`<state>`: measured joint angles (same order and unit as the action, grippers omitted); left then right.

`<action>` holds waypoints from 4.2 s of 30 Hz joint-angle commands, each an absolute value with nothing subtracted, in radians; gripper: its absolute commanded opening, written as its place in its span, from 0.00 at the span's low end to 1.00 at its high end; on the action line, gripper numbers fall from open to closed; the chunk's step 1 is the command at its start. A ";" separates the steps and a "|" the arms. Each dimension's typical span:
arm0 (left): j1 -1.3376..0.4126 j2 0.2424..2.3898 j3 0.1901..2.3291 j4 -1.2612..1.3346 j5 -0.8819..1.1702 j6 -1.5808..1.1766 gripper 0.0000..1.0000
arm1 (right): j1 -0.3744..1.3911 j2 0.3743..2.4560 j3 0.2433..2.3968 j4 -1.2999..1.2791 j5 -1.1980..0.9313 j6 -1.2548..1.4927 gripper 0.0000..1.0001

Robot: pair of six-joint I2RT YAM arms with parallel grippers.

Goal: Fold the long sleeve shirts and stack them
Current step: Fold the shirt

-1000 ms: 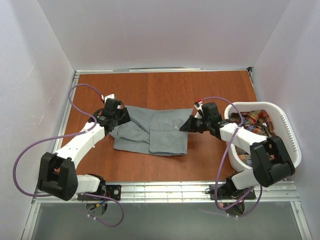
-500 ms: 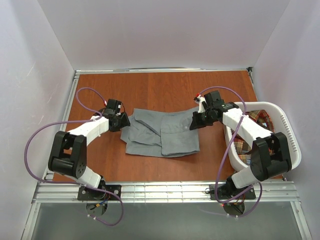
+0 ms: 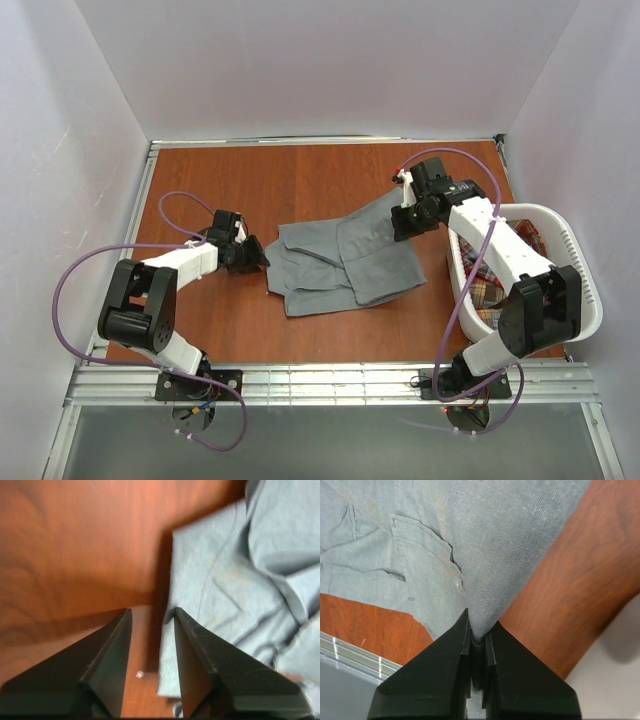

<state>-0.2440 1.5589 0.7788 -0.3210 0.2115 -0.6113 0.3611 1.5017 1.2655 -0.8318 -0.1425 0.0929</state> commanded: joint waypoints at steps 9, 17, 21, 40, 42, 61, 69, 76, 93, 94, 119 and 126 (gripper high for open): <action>-0.288 1.460 0.581 -0.106 0.477 -0.756 0.29 | 0.370 1.542 1.359 -0.900 -0.060 0.055 0.01; -0.317 1.450 0.537 -0.071 0.463 -0.773 0.01 | 0.432 1.588 1.471 -0.976 0.113 0.095 0.01; -0.347 1.428 0.522 -0.061 0.457 -0.799 0.01 | 0.506 1.627 1.551 -1.041 0.208 0.136 0.01; -0.426 1.358 0.451 0.040 0.446 -0.936 0.03 | 0.909 1.989 1.937 -1.181 0.284 0.413 0.02; -0.426 1.353 0.434 0.051 0.437 -0.943 0.03 | 0.931 2.022 1.966 -1.172 0.272 0.422 0.02; -0.428 1.330 0.402 0.052 0.397 -0.980 0.03 | 1.006 2.088 1.825 -0.907 0.075 0.410 0.42; -0.426 1.316 0.393 0.052 0.396 -0.985 0.03 | 1.006 2.019 1.727 -0.816 0.040 0.443 0.40; -0.426 1.312 0.391 0.051 0.397 -0.986 0.03 | 1.006 2.002 1.686 -0.736 0.008 0.460 0.25; -0.426 1.211 0.454 -0.092 0.316 -0.954 0.19 | 1.005 1.947 1.623 -0.661 -0.089 0.446 0.52; -0.426 1.194 0.466 -0.115 0.287 -0.948 0.21 | 1.003 1.930 1.631 -0.661 -0.078 0.442 0.52; -0.351 1.637 0.844 -0.083 0.166 -0.802 0.25 | 0.520 1.480 0.565 0.143 -0.673 0.491 0.32; -0.295 1.756 0.874 -0.058 0.161 -0.779 0.24 | 0.492 1.497 0.521 0.130 -0.644 0.469 0.30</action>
